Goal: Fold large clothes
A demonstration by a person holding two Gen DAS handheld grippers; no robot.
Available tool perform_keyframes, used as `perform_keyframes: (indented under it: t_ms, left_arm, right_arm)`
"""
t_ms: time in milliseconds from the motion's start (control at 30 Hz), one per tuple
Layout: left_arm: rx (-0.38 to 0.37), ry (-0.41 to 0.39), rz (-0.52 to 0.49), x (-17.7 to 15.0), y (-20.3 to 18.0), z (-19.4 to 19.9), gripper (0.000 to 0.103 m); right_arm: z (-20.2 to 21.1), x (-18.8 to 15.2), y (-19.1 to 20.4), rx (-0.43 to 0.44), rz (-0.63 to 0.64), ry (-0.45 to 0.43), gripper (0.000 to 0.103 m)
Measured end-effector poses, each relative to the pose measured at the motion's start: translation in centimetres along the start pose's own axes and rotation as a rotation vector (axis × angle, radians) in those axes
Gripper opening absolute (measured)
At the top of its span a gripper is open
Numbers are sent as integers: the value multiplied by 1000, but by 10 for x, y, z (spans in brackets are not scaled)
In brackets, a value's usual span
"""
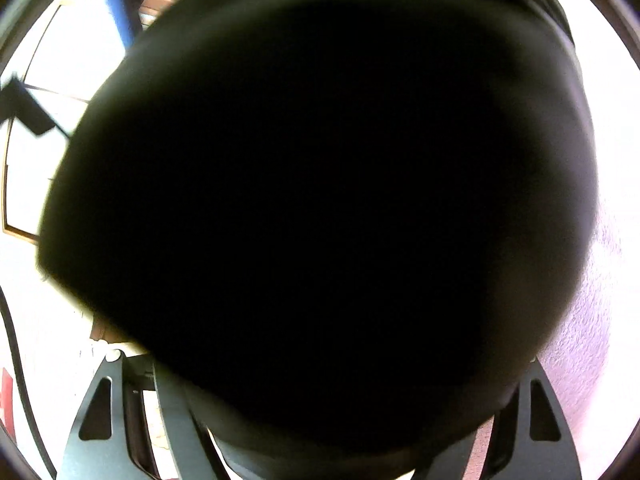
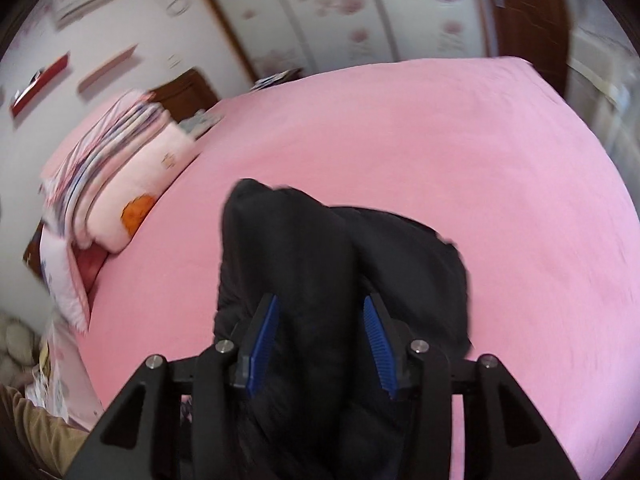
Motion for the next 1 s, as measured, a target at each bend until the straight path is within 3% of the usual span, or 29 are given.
perform_keyframes:
  t_ms: [67,167,233,267,467,633,733,767,900,1000]
  left_arm:
    - [0,-4,-5,-7,-7,5,75]
    - [-11,-11,-1,-14,-2,0,77]
    - [-11,29,38,-28,3,0,78]
    - [-22,20,41,-33,3,2,78]
    - [-111,-107,8,-49,0,21,79]
    - [-267,-229,-12,-62,1,38,80]
    - [-414,-287,9,-99,57,37,80]
    - [-472,-303,31,-120,79,25,80]
    - [-695,-333,246,-134,137,26,80]
    - [-746,-285,494,-146,182,1,80]
  right_arm:
    - [-10,2,17,12,49,37,45]
    - [-25,-7,28,-61,135,79,44]
    - [-24,-4,25,-59,151,88,12]
    - [-23,-4,23,-44,135,97,12]
    - [-17,-27,-46,-67,-134,98,8]
    - [-31,-67,-89,-75,-329,93,8]
    - [-42,-89,-100,-86,-384,87,9]
    - [-45,-93,-103,-93,-393,81,9]
    - [-51,-105,-120,-115,-455,41,8]
    - [-54,-109,-129,-139,-473,23,8]
Point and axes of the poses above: each gripper's, at about its wrist camera, not at the fingertips, and z roughly against the way its jaws point, y to its left, x to its top, the point moved 10 cm from there along -z, roughly the way its jaws point, and after that the axes turned 4 degrees about -z, right-handed, at the moved point
